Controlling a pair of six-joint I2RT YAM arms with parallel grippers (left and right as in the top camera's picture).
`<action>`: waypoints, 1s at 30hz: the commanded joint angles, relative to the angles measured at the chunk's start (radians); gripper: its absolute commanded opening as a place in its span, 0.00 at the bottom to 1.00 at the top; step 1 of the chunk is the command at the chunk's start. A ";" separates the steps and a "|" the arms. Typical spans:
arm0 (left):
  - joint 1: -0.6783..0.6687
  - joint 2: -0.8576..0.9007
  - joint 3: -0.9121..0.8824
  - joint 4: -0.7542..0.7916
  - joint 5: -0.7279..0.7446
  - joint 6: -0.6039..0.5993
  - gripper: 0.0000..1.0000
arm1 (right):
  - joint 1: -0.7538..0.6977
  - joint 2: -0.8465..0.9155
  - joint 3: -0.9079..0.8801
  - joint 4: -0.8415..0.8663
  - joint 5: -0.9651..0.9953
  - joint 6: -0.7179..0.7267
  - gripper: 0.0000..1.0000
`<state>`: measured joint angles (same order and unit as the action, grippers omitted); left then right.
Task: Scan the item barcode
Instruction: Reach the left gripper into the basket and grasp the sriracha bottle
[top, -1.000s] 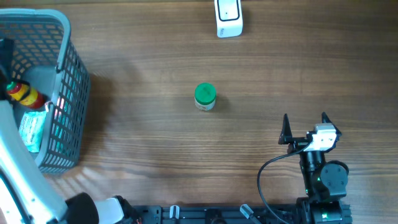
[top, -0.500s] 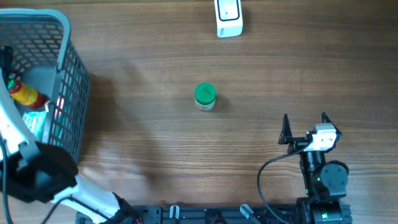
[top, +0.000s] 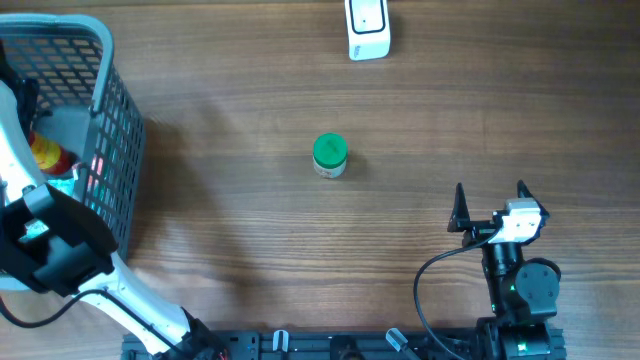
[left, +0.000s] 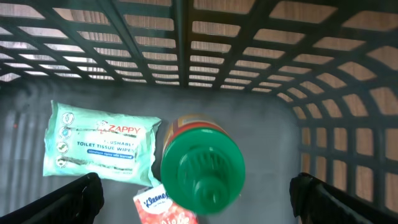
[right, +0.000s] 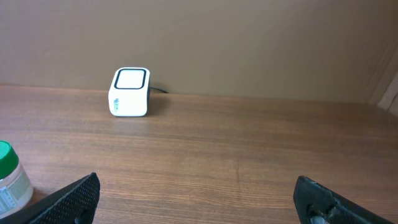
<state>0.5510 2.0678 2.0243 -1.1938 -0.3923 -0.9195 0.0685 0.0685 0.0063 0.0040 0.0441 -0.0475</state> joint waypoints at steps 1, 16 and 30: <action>0.017 0.043 0.008 0.010 -0.022 -0.008 1.00 | -0.004 0.002 0.000 0.004 -0.016 -0.005 1.00; 0.032 0.095 0.008 0.016 -0.029 -0.008 0.49 | -0.004 0.002 0.000 0.004 -0.016 -0.005 1.00; 0.032 -0.006 0.009 -0.036 -0.037 -0.001 0.38 | -0.004 0.002 0.000 0.004 -0.016 -0.005 1.00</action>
<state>0.5762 2.1403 2.0293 -1.2232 -0.4072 -0.9264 0.0685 0.0685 0.0063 0.0040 0.0441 -0.0475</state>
